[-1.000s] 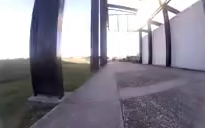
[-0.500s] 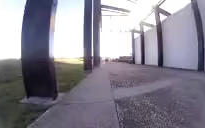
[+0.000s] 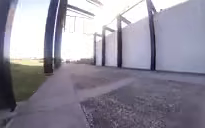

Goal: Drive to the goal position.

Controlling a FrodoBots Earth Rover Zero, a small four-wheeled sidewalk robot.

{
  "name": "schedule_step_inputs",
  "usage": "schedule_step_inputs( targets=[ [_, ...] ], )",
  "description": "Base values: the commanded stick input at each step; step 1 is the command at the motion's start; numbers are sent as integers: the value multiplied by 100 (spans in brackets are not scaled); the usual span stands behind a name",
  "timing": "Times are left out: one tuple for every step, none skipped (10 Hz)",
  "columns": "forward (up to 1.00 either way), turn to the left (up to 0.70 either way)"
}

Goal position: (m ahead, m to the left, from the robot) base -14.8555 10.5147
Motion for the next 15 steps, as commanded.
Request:
schedule_step_inputs(
  targets=[
    [0, -70],
    [0, -70],
    [0, -70],
    [0, -70],
    [0, -70],
    [0, -70],
    [0, -70],
    [0, -70],
    [0, -70],
    [0, -70],
    [6, -12],
    [7, -13],
    [7, -13],
    [7, -14],
    [28, -34]
  ],
)
